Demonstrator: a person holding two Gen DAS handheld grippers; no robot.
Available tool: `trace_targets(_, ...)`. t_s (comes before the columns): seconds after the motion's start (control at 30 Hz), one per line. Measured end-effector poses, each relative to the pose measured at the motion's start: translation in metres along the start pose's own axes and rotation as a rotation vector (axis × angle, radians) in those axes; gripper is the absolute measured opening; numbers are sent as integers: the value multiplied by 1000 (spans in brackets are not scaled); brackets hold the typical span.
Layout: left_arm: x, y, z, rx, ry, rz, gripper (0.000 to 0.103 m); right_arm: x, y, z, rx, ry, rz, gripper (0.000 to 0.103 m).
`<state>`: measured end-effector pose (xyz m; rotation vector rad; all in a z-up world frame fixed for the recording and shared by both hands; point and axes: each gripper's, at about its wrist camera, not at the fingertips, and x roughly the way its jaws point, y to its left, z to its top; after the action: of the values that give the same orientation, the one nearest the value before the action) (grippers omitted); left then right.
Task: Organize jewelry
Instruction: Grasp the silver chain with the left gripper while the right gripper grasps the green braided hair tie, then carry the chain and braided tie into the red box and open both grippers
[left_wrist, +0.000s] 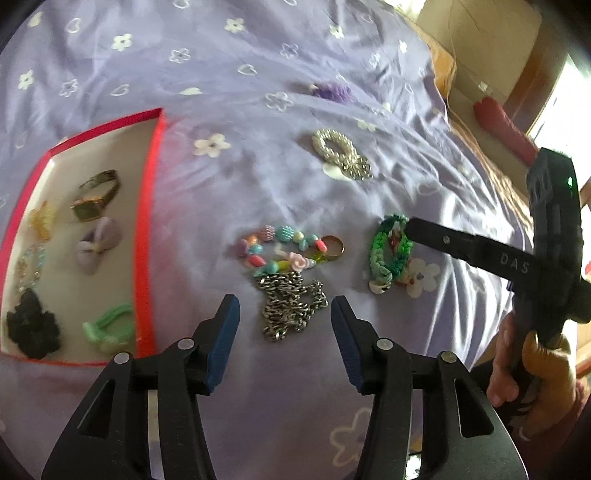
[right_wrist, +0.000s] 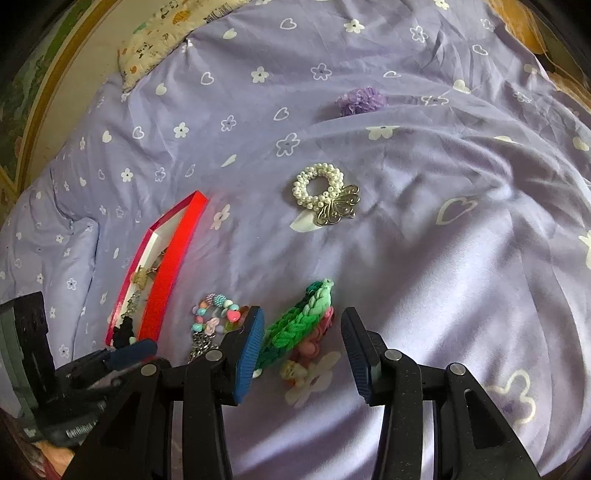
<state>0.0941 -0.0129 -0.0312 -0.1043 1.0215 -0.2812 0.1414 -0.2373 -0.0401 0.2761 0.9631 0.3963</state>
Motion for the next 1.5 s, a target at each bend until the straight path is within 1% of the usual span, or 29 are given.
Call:
trace_targets(0.07, 9, -2, 0, 8, 14, 5, 50, 8, 0, 1, -9, 12, -11, 40)
trace_targets(0.1, 14, -2, 0, 10, 21, 8, 50, 10, -2, 0, -7, 18, -17, 27)
trace_targets(0.13, 17, -1, 0, 13, 27, 8, 50, 11, -3, -1, 0, 16, -15, 20)
trace_targets(0.2, 26, 0, -2, 16, 41, 7, 38, 9, -3, -2, 2, 3, -11, 18)
trace_targets(0.23, 28, 0, -2, 19, 43, 4, 23, 7, -2, -2, -2, -3, -10, 14)
trace_targets(0.27, 29, 2, -2, 18, 41, -3, 16, 5, -2, -2, -2, -8, -6, 11)
trace_targets(0.33, 29, 3, -2, 12, 37, -22, 13, 1, -2, -2, 3, -17, 4, 11)
trace_targets(0.5, 21, 7, -4, -6, 19, -36, 11, -9, 3, 1, 7, -44, 37, 11)
trace_targets(0.53, 17, 8, -4, -13, 11, -41, 8, -11, 6, 1, 2, -50, 43, 11)
trace_targets(0.57, 15, 9, -4, -17, 6, -46, 8, -13, 8, 2, -2, -53, 48, 11)
trace_targets(0.83, -26, 19, -1, -48, -82, -63, 8, -24, 32, 4, -26, -72, 104, 11)
trace_targets(1.17, -71, 38, 0, -90, -178, -59, 8, -21, 69, -3, -71, -51, 166, 11)
trace_targets(1.5, -99, 73, -8, -156, -233, -27, 8, -4, 104, -11, -111, -5, 213, 11)
